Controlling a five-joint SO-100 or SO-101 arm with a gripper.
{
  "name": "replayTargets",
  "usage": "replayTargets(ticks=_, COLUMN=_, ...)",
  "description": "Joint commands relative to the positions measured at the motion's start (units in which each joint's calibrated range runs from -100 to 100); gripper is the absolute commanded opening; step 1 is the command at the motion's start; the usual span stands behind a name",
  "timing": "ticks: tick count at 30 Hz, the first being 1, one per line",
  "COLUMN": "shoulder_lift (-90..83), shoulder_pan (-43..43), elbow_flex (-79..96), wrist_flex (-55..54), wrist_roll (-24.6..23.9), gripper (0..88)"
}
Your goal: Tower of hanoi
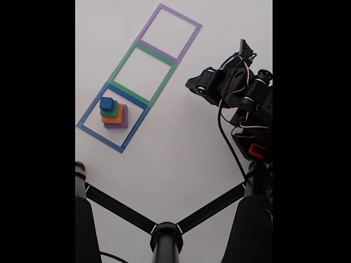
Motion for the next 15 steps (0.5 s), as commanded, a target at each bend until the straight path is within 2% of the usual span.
replayTargets(ticks=1, shoulder_lift=-0.6, shoulder_pan=0.7, elbow_flex=0.4, wrist_flex=-1.1, wrist_roll=0.0, gripper=0.1)
replayTargets(ticks=15, shoulder_lift=-0.6, shoulder_pan=0.7, elbow_flex=0.4, wrist_flex=-1.1, wrist_roll=-0.2, gripper=0.1)
